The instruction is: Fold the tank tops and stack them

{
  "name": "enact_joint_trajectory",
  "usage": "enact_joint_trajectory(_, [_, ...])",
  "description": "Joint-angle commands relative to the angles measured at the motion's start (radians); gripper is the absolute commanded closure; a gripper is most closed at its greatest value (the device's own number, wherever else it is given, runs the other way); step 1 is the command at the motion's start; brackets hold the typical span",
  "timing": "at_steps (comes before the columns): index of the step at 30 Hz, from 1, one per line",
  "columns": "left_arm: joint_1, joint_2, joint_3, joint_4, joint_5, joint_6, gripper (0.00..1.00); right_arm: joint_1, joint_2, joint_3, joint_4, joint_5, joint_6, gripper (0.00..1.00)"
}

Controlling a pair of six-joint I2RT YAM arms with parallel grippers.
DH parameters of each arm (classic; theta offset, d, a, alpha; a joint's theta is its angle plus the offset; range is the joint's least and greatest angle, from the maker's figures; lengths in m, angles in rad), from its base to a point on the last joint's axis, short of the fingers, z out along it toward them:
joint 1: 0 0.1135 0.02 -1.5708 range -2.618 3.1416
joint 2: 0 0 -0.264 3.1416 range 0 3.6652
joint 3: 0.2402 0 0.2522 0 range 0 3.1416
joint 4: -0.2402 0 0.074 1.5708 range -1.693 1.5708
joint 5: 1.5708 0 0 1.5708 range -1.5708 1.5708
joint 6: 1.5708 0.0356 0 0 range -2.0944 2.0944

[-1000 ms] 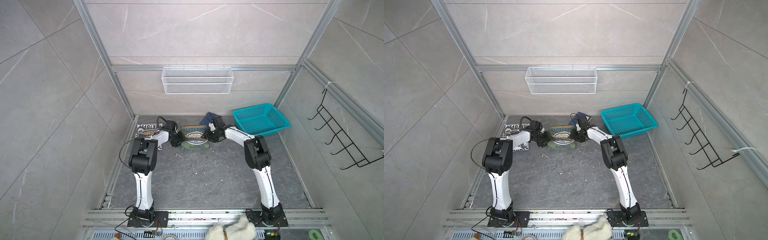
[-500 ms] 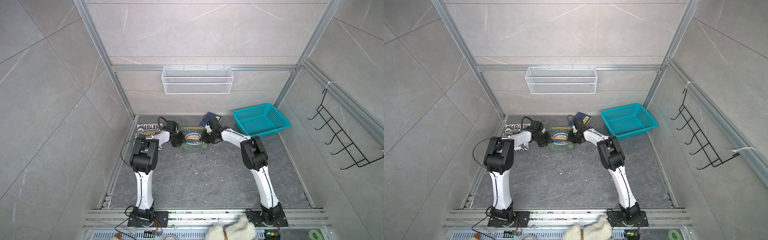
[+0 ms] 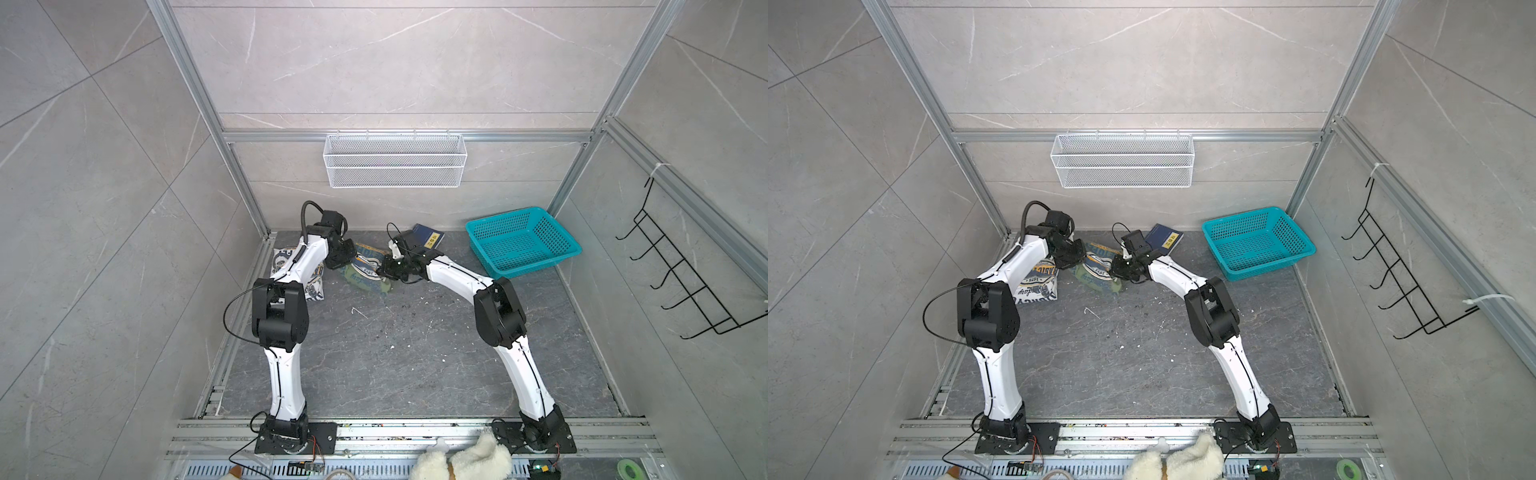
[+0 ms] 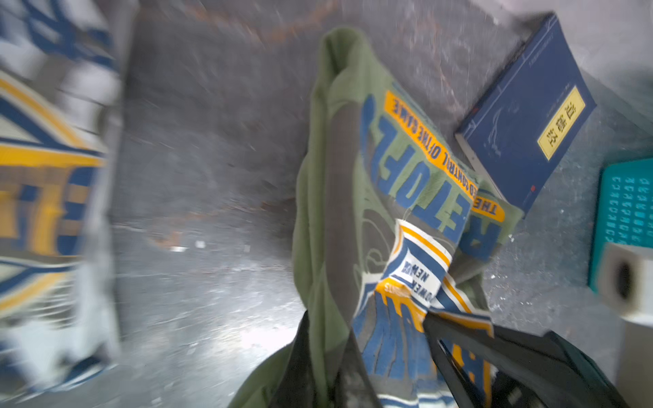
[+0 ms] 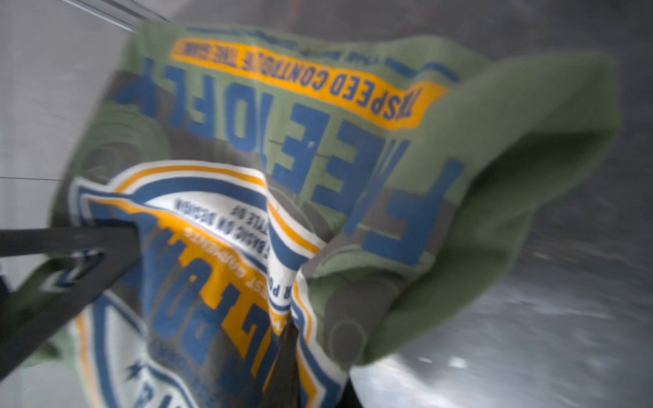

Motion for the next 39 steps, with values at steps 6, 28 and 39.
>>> enact_joint_trajectory(6, [0.052, 0.006, 0.264, -0.259, -0.16, 0.155, 1.0, 0.086, 0.217, 0.337, 0.018, 0.004, 0.131, 1.0])
enact_joint_trajectory(28, [0.305, 0.046, 0.5, -0.297, 0.058, 0.224, 1.0, 0.2, 0.541, 0.814, 0.338, 0.052, 0.375, 0.99])
enact_joint_trajectory(39, [0.437, -0.132, 0.123, -0.118, 0.049, 0.221, 1.0, 0.303, 0.648, 0.829, 0.459, 0.152, 0.299, 1.0])
